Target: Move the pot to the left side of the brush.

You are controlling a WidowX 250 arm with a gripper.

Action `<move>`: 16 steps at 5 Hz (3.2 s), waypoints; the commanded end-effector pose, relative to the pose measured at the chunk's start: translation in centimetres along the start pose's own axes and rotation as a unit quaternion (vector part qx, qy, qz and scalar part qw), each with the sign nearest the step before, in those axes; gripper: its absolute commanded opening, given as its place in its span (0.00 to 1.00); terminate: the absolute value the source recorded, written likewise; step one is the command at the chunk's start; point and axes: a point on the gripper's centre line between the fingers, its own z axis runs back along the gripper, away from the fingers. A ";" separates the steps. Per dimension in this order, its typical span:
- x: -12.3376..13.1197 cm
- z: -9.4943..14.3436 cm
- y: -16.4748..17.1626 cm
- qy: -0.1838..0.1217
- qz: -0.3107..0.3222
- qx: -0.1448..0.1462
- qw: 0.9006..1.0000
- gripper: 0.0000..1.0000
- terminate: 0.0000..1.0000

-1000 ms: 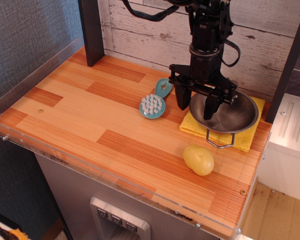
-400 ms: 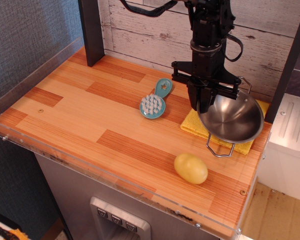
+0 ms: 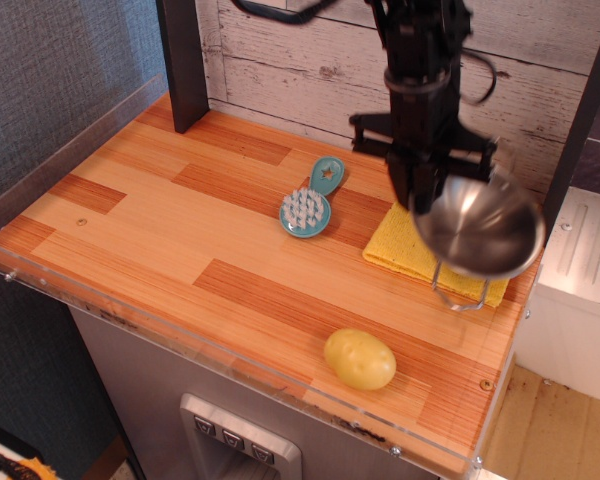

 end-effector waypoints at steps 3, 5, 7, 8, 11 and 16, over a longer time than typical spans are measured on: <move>-5.1 7.1 17.1 -0.013 0.098 0.081 0.992 0.00 0.00; -3.2 6.9 22.5 0.001 0.122 0.092 0.988 0.00 0.00; -3.2 5.2 23.2 0.030 0.116 0.092 0.989 0.00 0.00; -3.8 4.3 23.3 0.049 0.119 0.092 0.987 0.00 0.00; -4.4 5.0 23.2 0.064 0.128 0.097 0.985 1.00 0.00; -3.9 8.9 13.0 0.028 0.032 0.102 0.994 1.00 0.00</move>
